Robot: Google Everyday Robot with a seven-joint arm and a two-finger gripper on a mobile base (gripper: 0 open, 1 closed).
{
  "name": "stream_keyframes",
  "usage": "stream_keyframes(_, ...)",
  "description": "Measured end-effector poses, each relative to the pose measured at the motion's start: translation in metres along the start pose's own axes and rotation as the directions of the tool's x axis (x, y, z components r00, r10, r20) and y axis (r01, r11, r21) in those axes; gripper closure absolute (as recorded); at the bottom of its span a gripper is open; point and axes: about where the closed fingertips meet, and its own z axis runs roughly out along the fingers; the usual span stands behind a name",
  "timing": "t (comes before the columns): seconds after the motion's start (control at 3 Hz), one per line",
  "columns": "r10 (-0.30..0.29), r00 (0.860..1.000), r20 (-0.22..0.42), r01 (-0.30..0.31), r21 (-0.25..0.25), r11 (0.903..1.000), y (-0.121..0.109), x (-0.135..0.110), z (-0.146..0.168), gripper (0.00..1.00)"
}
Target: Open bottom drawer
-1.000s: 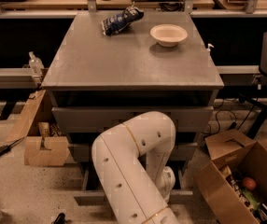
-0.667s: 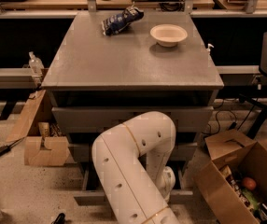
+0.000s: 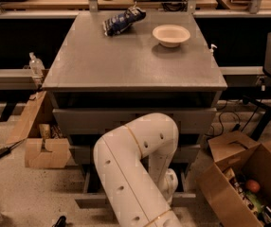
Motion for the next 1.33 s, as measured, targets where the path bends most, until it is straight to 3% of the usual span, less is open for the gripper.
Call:
stream_keyframes(1.0,0.0,1.0,0.0,0.0,0.0,1.0,0.0001,0.0,0.0,0.11)
stream_keyframes(1.33,0.0,1.0,0.0,0.0,0.0,1.0,0.0002,0.0001,0.0001,0.0)
